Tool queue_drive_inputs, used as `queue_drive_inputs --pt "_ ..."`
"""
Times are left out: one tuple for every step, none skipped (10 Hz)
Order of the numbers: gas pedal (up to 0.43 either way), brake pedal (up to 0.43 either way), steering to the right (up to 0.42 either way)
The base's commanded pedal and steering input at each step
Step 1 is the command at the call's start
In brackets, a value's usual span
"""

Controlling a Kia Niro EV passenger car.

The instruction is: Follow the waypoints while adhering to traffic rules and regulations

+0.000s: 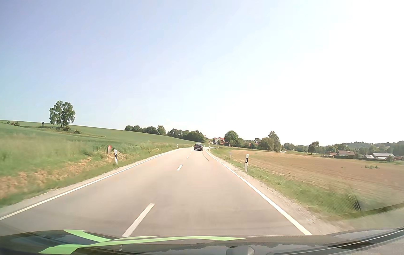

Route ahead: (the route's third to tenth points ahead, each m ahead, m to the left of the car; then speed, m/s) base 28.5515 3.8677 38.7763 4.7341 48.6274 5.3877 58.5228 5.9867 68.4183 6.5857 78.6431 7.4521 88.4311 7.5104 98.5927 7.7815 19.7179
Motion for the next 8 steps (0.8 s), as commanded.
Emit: queue_drive_inputs --pt "0.177 0.000 -0.025" --pt "0.169 0.000 -0.026" --pt "0.138 0.000 -0.026" --pt "0.087 0.000 -0.026" --pt "0.067 0.000 -0.026" --pt "0.067 0.000 -0.025" --pt "0.067 0.000 -0.023" --pt "0.067 0.000 -0.022"
